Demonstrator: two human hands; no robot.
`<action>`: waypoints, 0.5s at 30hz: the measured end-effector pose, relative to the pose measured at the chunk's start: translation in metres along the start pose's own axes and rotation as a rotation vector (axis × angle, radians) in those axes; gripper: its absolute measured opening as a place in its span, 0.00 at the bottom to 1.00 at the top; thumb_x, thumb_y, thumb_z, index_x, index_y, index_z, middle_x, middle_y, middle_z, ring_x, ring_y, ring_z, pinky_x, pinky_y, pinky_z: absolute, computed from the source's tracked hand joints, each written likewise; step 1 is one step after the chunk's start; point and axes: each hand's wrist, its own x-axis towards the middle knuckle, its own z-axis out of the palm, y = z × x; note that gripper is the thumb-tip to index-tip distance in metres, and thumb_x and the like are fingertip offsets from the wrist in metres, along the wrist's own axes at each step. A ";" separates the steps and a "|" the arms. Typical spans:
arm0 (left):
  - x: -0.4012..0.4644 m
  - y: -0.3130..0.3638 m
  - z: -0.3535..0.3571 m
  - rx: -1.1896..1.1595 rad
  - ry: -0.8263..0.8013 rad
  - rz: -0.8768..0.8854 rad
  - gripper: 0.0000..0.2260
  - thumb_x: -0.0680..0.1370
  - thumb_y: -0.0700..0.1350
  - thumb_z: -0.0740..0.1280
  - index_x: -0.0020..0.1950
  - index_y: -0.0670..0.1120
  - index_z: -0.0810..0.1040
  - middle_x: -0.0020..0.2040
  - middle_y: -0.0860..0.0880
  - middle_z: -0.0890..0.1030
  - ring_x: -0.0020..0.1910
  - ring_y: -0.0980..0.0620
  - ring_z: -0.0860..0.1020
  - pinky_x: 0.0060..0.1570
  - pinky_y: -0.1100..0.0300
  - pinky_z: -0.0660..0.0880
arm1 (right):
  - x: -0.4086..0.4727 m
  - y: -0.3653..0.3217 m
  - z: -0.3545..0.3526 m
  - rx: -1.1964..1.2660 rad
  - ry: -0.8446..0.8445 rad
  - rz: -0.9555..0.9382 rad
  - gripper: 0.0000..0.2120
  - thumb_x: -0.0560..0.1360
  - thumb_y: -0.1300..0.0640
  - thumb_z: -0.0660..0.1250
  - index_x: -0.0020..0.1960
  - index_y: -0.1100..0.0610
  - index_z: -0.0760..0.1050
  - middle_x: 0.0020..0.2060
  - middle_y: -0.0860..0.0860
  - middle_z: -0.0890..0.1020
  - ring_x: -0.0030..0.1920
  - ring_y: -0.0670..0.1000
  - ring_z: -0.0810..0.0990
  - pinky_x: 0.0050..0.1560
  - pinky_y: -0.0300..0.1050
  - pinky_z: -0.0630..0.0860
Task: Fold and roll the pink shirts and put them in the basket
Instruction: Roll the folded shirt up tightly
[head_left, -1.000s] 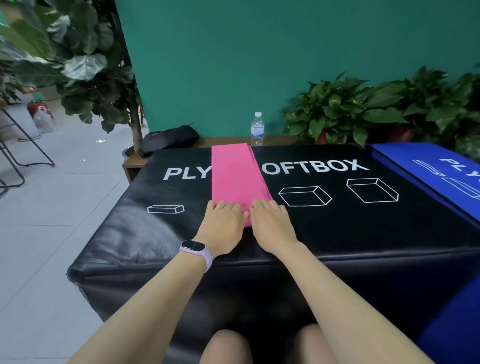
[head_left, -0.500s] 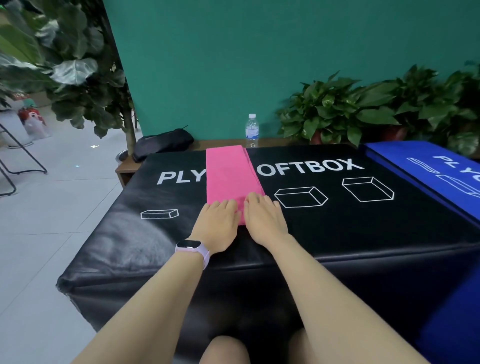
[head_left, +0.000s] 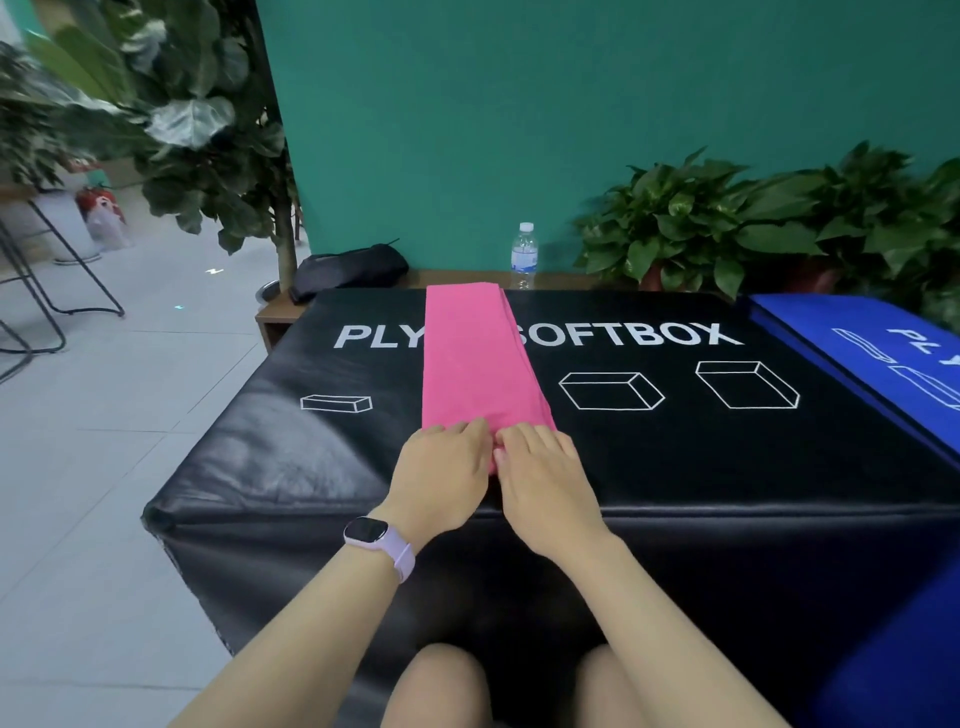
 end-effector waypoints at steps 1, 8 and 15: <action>-0.003 0.000 0.000 -0.006 0.045 0.008 0.05 0.78 0.42 0.62 0.42 0.47 0.69 0.34 0.49 0.75 0.30 0.44 0.68 0.34 0.54 0.61 | -0.001 -0.001 0.001 -0.011 -0.008 0.007 0.18 0.84 0.50 0.44 0.55 0.52 0.72 0.51 0.44 0.75 0.52 0.49 0.71 0.63 0.46 0.66; -0.013 0.014 0.007 0.057 0.226 -0.070 0.07 0.78 0.38 0.66 0.41 0.47 0.72 0.41 0.49 0.73 0.40 0.45 0.70 0.43 0.52 0.66 | 0.039 0.003 -0.007 -0.039 -0.165 0.019 0.14 0.86 0.53 0.49 0.57 0.58 0.72 0.50 0.53 0.82 0.50 0.57 0.79 0.55 0.52 0.68; 0.005 0.005 0.004 0.093 0.129 -0.088 0.08 0.78 0.40 0.60 0.41 0.48 0.65 0.37 0.49 0.72 0.37 0.44 0.70 0.39 0.53 0.59 | 0.037 0.001 -0.006 -0.058 -0.099 0.054 0.15 0.86 0.53 0.48 0.61 0.56 0.71 0.56 0.51 0.76 0.57 0.54 0.74 0.64 0.49 0.66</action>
